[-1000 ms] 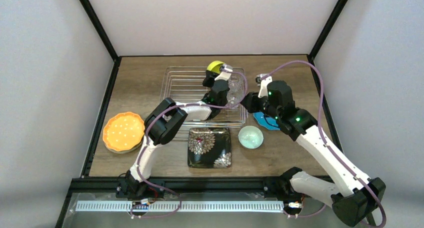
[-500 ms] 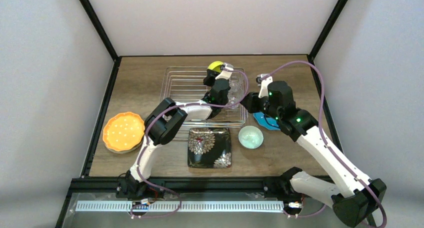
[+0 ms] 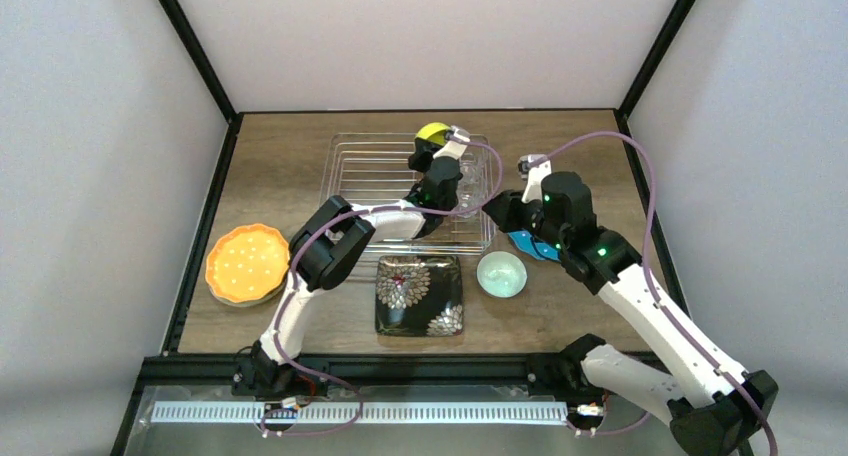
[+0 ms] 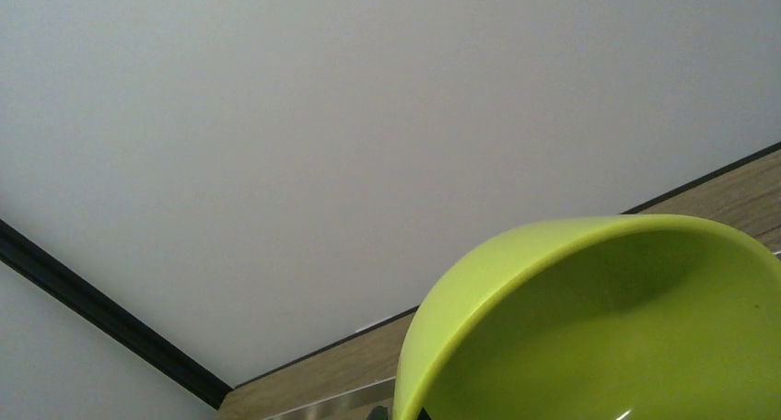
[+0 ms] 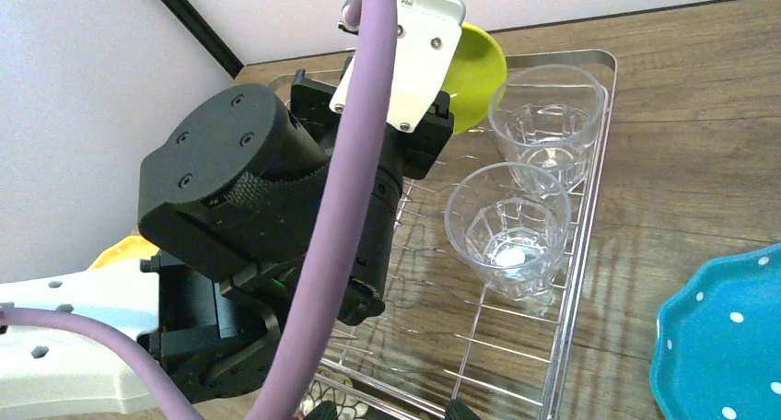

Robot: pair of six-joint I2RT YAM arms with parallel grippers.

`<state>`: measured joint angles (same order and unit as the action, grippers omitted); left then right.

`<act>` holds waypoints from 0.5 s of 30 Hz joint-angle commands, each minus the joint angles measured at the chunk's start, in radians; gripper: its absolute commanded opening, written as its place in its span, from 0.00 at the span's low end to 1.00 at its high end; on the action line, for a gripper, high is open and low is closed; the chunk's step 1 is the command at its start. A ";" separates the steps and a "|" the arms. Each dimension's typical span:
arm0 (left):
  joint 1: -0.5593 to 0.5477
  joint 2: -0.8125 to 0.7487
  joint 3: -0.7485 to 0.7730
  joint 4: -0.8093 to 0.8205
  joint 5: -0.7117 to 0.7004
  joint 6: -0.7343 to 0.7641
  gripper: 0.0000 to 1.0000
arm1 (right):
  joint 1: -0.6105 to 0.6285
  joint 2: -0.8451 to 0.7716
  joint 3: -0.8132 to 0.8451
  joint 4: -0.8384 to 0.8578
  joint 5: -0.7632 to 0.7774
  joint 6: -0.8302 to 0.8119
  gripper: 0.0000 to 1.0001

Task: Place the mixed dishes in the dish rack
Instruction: Place the bowl on the dish rack.

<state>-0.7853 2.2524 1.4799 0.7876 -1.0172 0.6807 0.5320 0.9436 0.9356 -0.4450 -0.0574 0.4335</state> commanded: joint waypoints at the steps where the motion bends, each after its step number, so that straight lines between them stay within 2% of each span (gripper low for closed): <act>1: -0.005 0.003 0.009 -0.117 0.017 0.038 0.03 | 0.008 -0.033 -0.053 0.055 0.041 0.024 0.69; 15: -0.005 -0.017 0.007 -0.097 0.041 0.121 0.03 | 0.008 -0.101 -0.243 0.243 0.097 0.097 0.70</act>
<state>-0.7864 2.2417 1.4887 0.7471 -0.9863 0.7616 0.5323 0.8711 0.7448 -0.2897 0.0074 0.4969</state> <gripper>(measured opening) 0.062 0.694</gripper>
